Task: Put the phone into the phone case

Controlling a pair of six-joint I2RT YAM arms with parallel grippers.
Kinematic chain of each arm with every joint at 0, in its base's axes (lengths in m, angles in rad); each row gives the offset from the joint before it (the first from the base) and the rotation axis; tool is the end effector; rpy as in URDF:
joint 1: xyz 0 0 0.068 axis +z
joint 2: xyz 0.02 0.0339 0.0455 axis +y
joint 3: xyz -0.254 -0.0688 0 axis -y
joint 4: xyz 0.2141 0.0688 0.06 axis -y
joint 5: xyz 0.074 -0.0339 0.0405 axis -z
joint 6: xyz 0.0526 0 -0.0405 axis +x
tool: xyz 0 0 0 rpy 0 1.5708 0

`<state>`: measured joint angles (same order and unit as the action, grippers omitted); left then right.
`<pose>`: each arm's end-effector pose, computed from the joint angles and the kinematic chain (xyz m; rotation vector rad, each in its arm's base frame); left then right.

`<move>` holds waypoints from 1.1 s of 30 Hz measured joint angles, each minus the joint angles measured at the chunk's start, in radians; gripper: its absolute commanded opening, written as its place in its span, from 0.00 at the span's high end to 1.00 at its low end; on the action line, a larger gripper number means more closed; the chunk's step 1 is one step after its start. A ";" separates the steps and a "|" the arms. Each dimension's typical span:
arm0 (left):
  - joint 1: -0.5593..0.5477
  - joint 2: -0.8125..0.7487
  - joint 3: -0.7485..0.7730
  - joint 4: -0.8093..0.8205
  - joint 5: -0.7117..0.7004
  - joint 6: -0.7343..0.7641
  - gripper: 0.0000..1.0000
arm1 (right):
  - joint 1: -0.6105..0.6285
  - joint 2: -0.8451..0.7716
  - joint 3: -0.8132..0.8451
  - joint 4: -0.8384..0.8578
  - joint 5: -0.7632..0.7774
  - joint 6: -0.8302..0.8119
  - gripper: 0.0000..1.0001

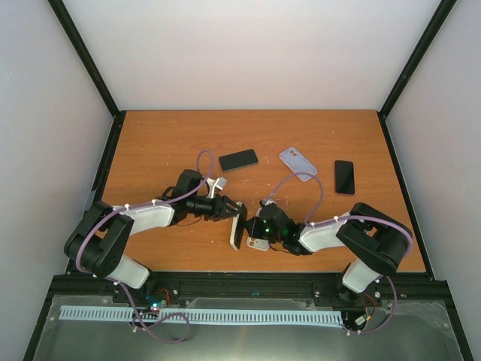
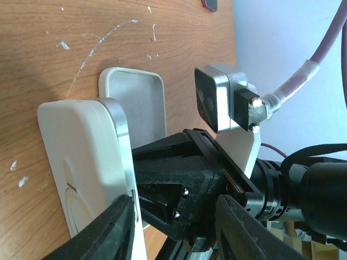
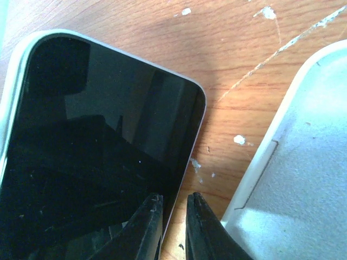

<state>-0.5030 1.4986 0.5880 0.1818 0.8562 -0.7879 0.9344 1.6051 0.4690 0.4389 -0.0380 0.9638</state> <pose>0.2098 -0.1608 0.1623 0.1507 2.5469 -1.5845 0.1590 0.2186 0.1172 0.0145 2.4894 0.9723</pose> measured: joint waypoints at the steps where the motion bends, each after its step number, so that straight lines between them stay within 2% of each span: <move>1: -0.001 0.000 0.002 -0.003 0.001 0.005 0.53 | 0.000 0.001 0.000 0.001 0.000 0.000 0.83; 20: -0.001 -0.036 -0.011 -0.026 -0.044 0.031 0.51 | 0.000 0.007 0.010 -0.005 -0.004 -0.001 0.83; 33: 0.005 -0.043 -0.010 -0.081 -0.123 0.032 0.52 | 0.000 0.014 0.066 -0.099 -0.012 -0.028 0.82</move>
<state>-0.4984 1.4555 0.5785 0.1009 0.7330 -0.7563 0.9344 1.6188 0.5346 0.3401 -0.0502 0.9360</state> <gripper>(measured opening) 0.484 0.175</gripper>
